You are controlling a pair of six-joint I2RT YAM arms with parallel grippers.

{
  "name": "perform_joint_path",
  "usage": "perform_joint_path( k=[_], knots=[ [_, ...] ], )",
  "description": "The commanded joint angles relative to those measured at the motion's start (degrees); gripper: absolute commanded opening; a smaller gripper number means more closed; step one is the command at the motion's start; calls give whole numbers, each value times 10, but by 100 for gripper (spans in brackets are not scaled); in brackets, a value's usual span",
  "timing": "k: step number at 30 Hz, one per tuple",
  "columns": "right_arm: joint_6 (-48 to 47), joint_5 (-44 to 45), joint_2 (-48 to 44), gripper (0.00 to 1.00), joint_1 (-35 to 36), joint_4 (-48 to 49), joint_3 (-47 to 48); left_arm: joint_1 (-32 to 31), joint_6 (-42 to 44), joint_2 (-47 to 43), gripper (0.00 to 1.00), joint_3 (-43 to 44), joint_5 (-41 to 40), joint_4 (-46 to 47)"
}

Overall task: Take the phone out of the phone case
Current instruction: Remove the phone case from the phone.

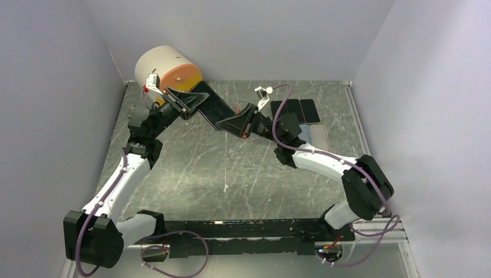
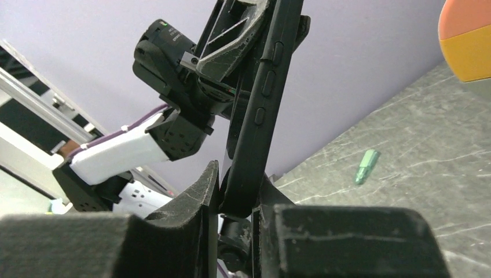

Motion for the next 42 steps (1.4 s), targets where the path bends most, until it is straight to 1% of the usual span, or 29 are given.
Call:
perform_joint_path(
  k=[1,4,10,14,18,19,21,25,27,29,32,37,39,42],
  knots=[
    [-218,-92,2,11,8,-50,36,-5,-29,8,2,32,6,-90],
    [-210,-93,5,24,9,-46,45,-5,-20,4,2,31,0,-89],
    [-130,-94,21,39,9,36,41,-5,-26,1,2,18,-6,-70],
    [-115,-97,22,43,10,53,36,-5,-26,-1,2,14,-10,-70],
    [-126,-95,18,45,9,44,33,-5,-25,-2,3,13,-11,-72],
    [-130,-93,18,43,10,40,32,-5,-26,-2,2,13,-10,-73],
    [-136,-91,16,37,10,37,31,-5,-25,-2,3,15,-9,-78],
    [-167,-92,15,17,10,15,35,-5,-23,0,2,24,-5,-102],
    [-193,-98,11,13,10,-2,38,-5,-28,3,2,30,1,-121],
    [-239,-103,3,12,10,-37,43,-5,-35,12,3,36,14,-136],
    [-320,-110,-15,10,10,-114,61,-5,-52,24,3,38,37,-138],
    [-469,-85,-45,10,10,-240,80,-4,-54,34,3,52,56,-158],
    [-519,-66,-53,10,10,-271,78,-5,-47,41,3,64,67,-173],
    [-563,-36,-60,10,10,-297,82,-5,-45,49,3,74,85,-175]
  ],
)
